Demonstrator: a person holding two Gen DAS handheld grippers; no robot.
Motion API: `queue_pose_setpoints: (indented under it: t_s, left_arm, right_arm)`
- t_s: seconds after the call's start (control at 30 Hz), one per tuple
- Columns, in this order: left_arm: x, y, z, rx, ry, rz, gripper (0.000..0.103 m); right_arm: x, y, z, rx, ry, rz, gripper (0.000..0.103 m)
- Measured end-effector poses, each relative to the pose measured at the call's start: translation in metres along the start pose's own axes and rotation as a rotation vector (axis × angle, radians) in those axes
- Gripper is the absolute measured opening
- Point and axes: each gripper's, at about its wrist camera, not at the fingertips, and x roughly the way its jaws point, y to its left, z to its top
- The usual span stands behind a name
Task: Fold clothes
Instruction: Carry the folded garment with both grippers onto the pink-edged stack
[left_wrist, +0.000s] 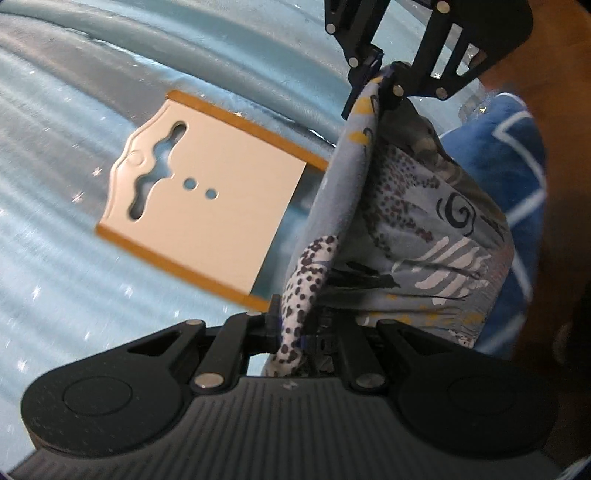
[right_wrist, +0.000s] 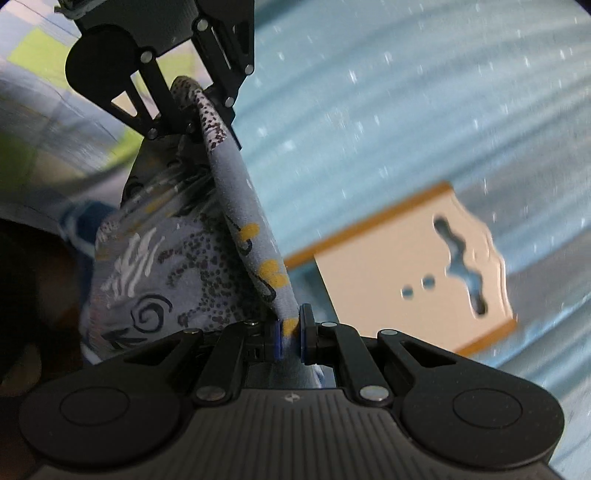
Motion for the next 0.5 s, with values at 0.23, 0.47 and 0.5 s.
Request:
queue_pose_setpoints:
  t_s: [0.23, 0.47, 0.5]
  left_arm:
    - [0.106, 0.052, 0.026, -0.066, -0.073, 0.108, 0.007]
    - [0.183, -0.043, -0.009, -0.062, 0.036, -0.090, 0.007]
    - [0.187, -0.057, -0.014, -0.061, 0.049, -0.113, 0.008]
  right_arm:
    - [0.087, -0.062, -0.035, -0.016, 0.035, -0.191, 0.006]
    - [0.153, -0.013, -0.096, 0.018, 0.103, -0.117, 0.006]
    - [0.161, 0.004, -0.107, 0.013, 0.121, -0.073, 0.006]
